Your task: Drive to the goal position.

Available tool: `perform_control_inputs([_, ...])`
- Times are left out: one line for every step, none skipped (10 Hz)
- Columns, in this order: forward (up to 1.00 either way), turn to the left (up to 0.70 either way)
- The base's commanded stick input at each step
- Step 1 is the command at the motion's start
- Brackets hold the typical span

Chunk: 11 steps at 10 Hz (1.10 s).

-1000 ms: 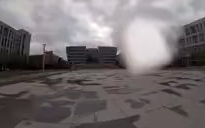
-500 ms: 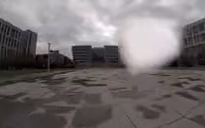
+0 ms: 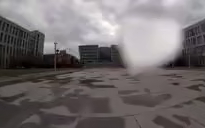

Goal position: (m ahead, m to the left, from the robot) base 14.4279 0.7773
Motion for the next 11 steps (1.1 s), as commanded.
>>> perform_control_inputs([0.70, 0.00])
perform_control_inputs([0.70, 0.00])
perform_control_inputs([0.70, 0.00])
perform_control_inputs([0.70, 0.00])
perform_control_inputs([0.70, 0.00])
perform_control_inputs([0.70, 0.00])
perform_control_inputs([0.70, 0.00])
perform_control_inputs([0.70, 0.00])
perform_control_inputs([0.70, 0.00])
perform_control_inputs([0.70, 0.00])
perform_control_inputs([0.70, 0.00])
